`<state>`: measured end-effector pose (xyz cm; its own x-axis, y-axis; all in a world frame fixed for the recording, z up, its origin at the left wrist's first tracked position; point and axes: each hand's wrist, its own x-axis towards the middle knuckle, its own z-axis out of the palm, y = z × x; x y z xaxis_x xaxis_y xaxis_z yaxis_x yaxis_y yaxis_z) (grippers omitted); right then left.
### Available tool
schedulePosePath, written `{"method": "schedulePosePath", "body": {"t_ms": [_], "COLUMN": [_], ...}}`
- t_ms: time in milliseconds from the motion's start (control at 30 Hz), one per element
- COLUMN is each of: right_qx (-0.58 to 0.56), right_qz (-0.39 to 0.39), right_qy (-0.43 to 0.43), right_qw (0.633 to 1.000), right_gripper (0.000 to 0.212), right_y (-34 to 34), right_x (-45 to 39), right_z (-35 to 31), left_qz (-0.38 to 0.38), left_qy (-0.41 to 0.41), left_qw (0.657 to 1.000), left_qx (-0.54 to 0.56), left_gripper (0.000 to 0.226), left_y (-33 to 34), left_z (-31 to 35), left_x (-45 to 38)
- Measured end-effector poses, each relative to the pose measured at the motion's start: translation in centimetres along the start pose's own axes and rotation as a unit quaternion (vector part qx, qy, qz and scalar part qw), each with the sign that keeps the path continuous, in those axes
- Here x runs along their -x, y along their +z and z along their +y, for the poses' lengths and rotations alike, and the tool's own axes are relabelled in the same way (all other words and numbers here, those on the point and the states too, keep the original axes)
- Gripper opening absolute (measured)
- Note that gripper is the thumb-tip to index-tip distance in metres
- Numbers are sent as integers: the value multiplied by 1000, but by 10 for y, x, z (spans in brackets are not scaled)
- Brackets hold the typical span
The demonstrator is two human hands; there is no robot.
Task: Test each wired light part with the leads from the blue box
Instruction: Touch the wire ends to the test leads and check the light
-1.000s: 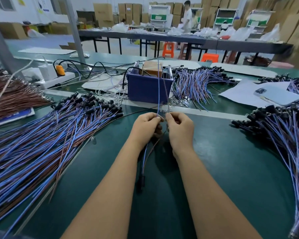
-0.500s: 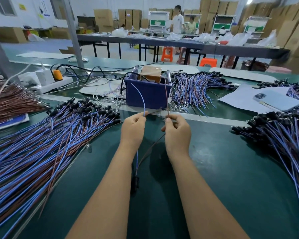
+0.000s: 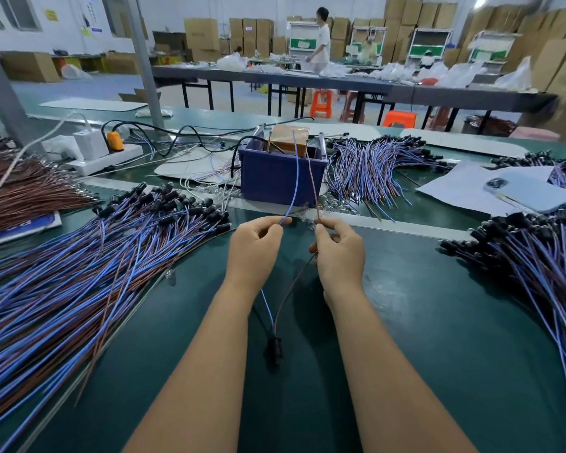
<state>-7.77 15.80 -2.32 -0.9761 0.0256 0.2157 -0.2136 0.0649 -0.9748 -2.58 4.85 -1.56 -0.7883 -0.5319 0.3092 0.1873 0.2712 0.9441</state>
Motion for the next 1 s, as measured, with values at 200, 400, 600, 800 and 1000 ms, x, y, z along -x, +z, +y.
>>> {"method": "schedulePosePath", "body": {"t_ms": [200, 400, 600, 800, 1000], "right_qx": [-6, -7, -5, -6, -10], "right_qz": [-6, -9, -12, -9, -13], "right_qy": [0, -2, -3, -5, -5], "right_qw": [1000, 1000, 1000, 1000, 1000], "right_gripper": [16, 16, 17, 18, 18], "right_y": [0, -2, -2, -1, -2], "right_x": [0, 0, 1, 1, 2], "right_z": [0, 0, -1, -3, -4], "left_qz": [42, 54, 42, 36, 35], "left_qy": [-14, -43, -52, -46, -50], "left_qw": [999, 996, 995, 995, 995], "left_qx": [-21, -57, -71, -77, -76], "left_gripper": [28, 24, 25, 25, 26], "left_y": [-2, -7, -7, -6, -5], "left_z": [-5, -10, -12, -13, -12], "left_x": [-8, -16, -19, -19, -19]}}
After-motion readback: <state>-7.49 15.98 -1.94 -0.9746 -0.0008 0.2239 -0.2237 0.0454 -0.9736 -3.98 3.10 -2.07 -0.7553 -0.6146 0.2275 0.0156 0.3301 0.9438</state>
